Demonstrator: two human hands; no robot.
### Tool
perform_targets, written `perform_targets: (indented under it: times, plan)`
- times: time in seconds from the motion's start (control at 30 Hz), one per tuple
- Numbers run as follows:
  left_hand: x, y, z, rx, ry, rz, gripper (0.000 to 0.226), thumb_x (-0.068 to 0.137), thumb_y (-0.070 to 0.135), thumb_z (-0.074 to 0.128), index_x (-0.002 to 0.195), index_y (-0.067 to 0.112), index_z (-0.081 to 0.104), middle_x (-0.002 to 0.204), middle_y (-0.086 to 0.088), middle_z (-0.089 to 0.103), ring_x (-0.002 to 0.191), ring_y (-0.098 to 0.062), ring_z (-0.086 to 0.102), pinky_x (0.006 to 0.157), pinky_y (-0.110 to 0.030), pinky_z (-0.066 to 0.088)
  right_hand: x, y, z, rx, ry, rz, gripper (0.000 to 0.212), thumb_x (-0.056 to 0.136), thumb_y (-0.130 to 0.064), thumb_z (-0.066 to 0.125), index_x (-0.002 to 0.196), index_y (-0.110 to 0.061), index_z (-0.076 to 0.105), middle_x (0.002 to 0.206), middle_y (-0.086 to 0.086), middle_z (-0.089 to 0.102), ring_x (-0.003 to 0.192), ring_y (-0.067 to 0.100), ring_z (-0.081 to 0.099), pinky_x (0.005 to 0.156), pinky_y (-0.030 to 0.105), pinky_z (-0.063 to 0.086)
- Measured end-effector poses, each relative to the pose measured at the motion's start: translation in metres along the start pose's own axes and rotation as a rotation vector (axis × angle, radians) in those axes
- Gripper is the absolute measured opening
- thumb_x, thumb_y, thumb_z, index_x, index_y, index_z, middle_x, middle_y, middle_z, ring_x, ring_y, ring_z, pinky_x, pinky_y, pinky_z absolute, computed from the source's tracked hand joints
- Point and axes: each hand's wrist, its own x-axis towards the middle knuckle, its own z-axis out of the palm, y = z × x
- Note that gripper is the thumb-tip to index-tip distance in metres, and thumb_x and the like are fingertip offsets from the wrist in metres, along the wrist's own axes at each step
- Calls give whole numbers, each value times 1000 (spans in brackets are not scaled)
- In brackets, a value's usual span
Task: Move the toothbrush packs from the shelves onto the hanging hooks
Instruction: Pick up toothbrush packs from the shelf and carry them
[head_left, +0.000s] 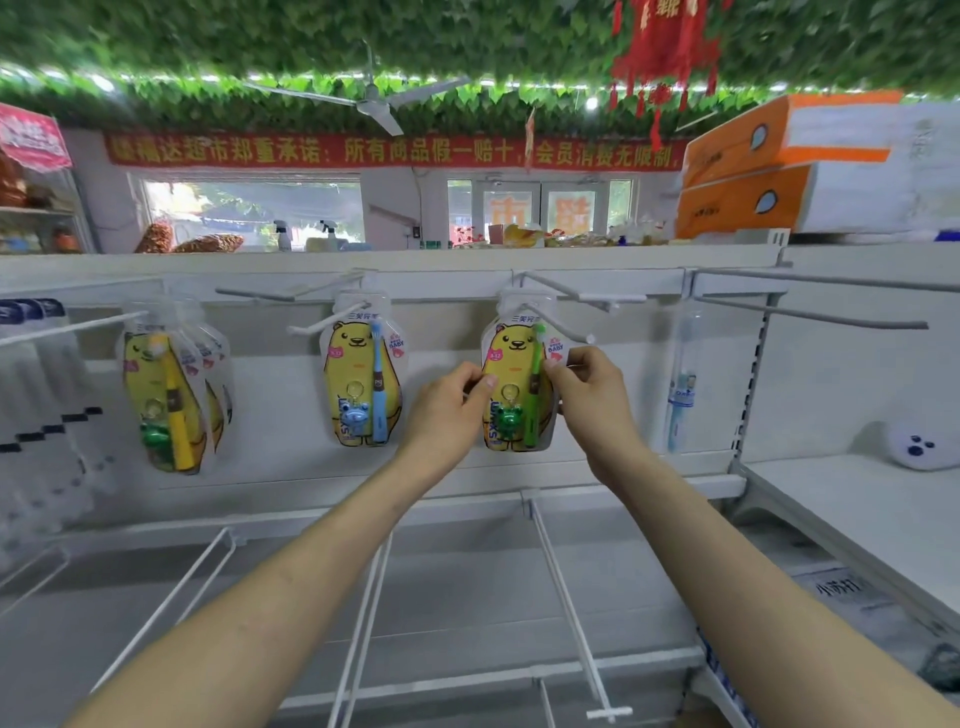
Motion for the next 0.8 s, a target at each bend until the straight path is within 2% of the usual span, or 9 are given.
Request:
perform_targets:
  times: [0.17,0.33,0.43,0.5,0.6,0.7,0.8]
  plan:
    - [6,-6,4,14,-13,-18,39,93,63,43,94,29,62,82,4,71,81,-21,71,72,-54,61,6,1,2,-31,19,7,16,102,-33,63,110,-19,65,106,3,74,100,19,72,91,50,62]
    - [5,-3,5,20,-2,-30,26,106,47,50,98,27,63,88,6,72,85,-18,71,76,-52,61,5,0,-3,-104,48,9,20,102,-38,64,109,-19,64,106,1,71,101,20,71,89,45,62]
    - [-10,-5,5,27,51,-58,20,104,46,53,101,28,62,91,9,71,87,-17,70,79,-50,60,-6,1,-15,-139,60,12,16,100,-39,66,104,-24,62,104,0,71,99,22,70,90,46,60]
    - [-31,-2,4,112,107,-56,19,104,45,56,102,26,59,93,10,68,88,-16,67,80,-45,57,-20,1,-29,-175,67,-8,12,100,-35,65,103,-24,62,102,-1,71,98,21,70,89,43,59]
    - [-68,12,9,279,85,35,15,103,40,58,106,25,59,100,7,66,87,-15,63,71,-38,52,-48,2,-56,-345,18,-53,16,101,-29,64,114,-20,61,104,-5,66,97,14,65,80,30,52]
    - [-97,46,24,403,8,157,21,102,39,58,118,25,58,114,5,63,97,-17,62,74,-37,52,-78,-2,-87,-585,-89,-149,26,99,-30,64,123,-22,58,111,-2,64,97,16,63,84,38,53]
    - [-123,91,54,476,-81,268,34,98,41,61,126,23,56,126,2,58,115,-23,58,86,-46,55,-114,-5,-133,-898,-171,-233,38,98,-31,62,134,-19,53,127,5,57,115,27,57,94,48,51]
